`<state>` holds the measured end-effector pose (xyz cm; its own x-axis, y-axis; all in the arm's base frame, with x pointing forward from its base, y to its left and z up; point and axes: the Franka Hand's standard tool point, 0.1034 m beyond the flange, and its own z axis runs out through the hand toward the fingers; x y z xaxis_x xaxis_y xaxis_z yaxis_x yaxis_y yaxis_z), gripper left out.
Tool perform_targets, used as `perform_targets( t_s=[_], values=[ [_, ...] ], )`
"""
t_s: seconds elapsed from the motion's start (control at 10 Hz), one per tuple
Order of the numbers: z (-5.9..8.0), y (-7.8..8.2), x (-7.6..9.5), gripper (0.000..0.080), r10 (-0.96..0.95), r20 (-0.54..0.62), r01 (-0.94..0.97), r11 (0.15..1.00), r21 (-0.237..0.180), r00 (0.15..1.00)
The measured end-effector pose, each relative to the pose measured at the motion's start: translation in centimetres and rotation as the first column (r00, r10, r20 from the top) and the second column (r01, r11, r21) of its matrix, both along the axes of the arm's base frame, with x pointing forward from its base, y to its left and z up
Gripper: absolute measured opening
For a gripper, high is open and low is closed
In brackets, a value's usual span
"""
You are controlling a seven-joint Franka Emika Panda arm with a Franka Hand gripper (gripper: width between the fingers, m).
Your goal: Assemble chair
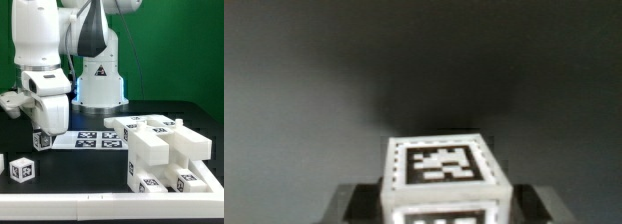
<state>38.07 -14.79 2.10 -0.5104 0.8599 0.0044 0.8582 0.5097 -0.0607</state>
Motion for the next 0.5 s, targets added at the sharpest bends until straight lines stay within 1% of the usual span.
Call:
perform_targets(
  t_s=[0.1, 0.2, 0.4, 0.5],
  values=[
    [-0.1, 0.0, -0.1, 0.0284, 0.08, -0.005, -0.08, 0.997, 0.0, 0.997],
    [-0.3, 0.1, -0.5, 0.0284, 0.222, -0.04, -0.221, 0.975, 0.017, 0.974],
    [-0.6, 0.6, -1.2, 0.0284, 0.457, -0.126, -0.45, 0.89, 0.081, 0.881],
    [-0.7, 0.6, -1.4, 0.0284, 0.454, -0.131, -0.446, 0.891, 0.085, 0.881]
  ],
)
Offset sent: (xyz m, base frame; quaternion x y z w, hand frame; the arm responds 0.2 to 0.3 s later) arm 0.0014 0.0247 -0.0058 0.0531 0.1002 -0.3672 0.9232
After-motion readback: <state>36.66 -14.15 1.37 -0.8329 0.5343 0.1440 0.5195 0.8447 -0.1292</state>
